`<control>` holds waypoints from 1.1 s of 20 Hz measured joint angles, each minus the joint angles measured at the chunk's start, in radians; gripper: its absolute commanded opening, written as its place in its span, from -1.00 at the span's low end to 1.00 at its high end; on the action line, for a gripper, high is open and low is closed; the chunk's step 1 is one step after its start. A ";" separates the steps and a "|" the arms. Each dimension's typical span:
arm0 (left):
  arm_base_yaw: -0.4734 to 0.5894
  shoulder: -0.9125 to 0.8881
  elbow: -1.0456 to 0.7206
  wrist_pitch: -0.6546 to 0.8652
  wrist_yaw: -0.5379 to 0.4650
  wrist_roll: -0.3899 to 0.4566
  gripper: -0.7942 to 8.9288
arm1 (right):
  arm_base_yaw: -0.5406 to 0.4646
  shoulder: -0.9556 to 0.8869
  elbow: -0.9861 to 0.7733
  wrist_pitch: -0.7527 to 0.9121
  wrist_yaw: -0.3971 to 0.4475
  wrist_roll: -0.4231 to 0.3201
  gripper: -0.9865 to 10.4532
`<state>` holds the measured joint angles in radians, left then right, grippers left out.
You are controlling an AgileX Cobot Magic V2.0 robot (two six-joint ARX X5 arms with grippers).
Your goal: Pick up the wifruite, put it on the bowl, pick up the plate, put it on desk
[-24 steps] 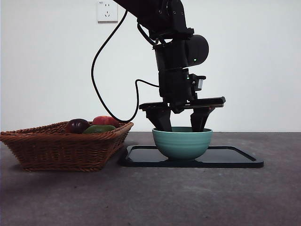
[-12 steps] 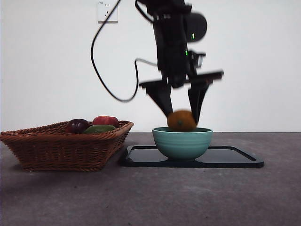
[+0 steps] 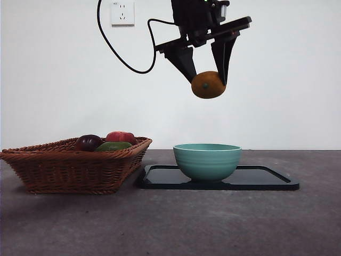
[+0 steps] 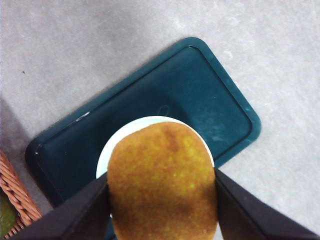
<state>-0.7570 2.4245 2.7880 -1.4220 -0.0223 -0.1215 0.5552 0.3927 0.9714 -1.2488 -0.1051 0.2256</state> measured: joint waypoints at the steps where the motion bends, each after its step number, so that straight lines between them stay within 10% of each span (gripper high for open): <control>1: -0.003 -0.022 -0.011 0.000 0.000 0.000 -0.40 | 0.000 0.000 0.000 0.000 0.000 0.000 0.15; 22: 0.168 -0.840 -1.047 -0.003 0.003 -0.019 -0.39 | 0.000 0.000 0.000 0.000 0.000 0.023 0.15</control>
<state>-0.5888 1.5848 1.7409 -1.4246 -0.0196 -0.1402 0.5552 0.3927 0.9714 -1.2488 -0.1051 0.2485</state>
